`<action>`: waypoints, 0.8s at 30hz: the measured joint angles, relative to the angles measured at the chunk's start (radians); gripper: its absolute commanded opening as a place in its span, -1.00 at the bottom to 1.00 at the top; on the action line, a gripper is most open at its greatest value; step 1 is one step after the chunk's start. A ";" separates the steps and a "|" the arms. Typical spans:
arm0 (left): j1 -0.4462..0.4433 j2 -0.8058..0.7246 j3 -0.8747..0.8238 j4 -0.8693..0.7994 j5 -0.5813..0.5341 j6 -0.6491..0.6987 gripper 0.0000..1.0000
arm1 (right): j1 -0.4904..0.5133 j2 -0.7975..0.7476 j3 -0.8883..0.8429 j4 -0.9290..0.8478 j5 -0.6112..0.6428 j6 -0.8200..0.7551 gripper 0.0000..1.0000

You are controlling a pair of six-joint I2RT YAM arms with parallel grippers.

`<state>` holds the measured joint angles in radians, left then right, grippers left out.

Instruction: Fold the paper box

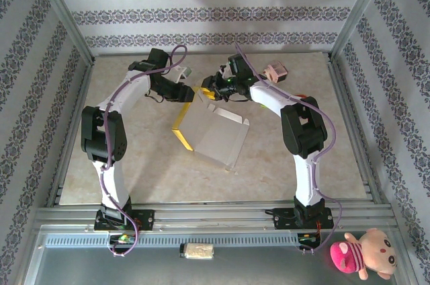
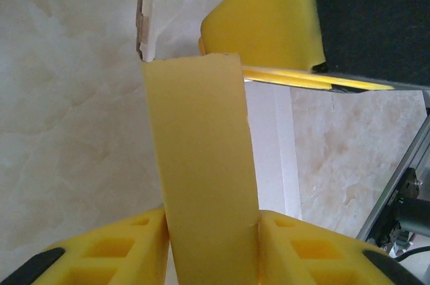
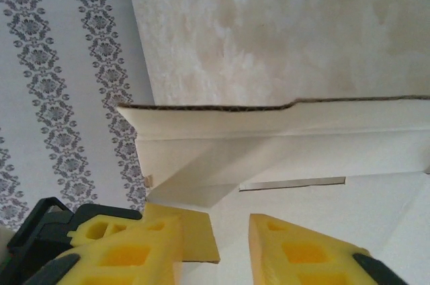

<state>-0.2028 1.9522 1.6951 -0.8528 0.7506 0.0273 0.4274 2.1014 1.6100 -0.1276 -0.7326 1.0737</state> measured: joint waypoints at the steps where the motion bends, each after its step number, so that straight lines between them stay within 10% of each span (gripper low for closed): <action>1: 0.000 0.000 0.000 -0.001 0.000 0.000 -0.26 | -0.003 -0.002 0.000 -0.001 -0.003 -0.009 -0.23; 13: 0.001 0.000 0.011 0.000 0.010 0.014 -0.30 | -0.148 -0.268 -0.229 -0.127 0.191 -0.591 -0.17; 24: 0.002 -0.001 0.010 0.001 -0.026 0.010 -0.04 | -0.014 -0.160 -0.117 -0.423 0.383 -0.940 -0.14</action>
<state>-0.2008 1.9514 1.7050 -0.8520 0.7242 0.0372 0.4137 1.9411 1.4925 -0.5507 -0.3492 0.1337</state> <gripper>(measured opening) 0.442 0.440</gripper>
